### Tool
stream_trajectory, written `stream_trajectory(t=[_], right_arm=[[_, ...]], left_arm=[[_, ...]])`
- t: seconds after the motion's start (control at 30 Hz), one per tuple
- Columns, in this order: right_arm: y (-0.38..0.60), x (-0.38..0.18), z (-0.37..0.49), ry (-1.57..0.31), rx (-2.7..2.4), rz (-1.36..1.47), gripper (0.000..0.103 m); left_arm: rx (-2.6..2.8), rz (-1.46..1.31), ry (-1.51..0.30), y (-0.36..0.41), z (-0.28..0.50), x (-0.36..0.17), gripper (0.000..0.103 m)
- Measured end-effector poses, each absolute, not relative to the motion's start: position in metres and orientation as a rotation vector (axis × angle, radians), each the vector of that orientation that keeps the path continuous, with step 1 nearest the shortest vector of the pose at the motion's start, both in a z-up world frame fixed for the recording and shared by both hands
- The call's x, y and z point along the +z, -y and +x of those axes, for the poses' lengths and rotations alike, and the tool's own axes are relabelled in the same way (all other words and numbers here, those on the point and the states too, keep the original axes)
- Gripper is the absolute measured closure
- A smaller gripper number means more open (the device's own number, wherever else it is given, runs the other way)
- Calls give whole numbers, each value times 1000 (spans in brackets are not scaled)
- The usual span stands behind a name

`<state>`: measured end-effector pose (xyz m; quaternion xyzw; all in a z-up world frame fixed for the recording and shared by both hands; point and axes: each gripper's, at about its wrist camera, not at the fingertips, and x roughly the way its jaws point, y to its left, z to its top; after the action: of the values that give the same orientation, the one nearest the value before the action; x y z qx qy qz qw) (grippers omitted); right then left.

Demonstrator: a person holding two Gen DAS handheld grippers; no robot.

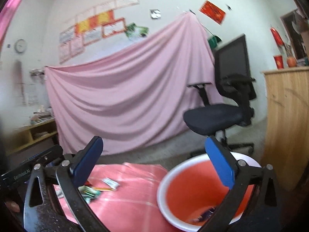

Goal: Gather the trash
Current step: 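Carry both items to the orange bucket and open both grippers over it, then move both tools back over the trash on the table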

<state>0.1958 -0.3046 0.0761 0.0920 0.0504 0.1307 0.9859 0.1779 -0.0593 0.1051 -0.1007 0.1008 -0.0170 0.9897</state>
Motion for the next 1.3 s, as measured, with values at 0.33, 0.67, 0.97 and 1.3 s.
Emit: stream_trajectory(t=[0.33, 0.67, 0.97, 1.3], right_arm=[[239, 81, 174, 0, 412, 115, 0], [184, 58, 178, -99, 521, -45, 0], [167, 31, 222, -369, 568, -69, 0], [155, -1, 270, -671, 591, -34, 0]], left_arm=[[124, -154, -119, -4, 114, 91, 1], [182, -85, -193, -51, 90, 62, 1], [132, -105, -439, -64, 129, 31, 1], [16, -176, -684, -74, 170, 7, 18]])
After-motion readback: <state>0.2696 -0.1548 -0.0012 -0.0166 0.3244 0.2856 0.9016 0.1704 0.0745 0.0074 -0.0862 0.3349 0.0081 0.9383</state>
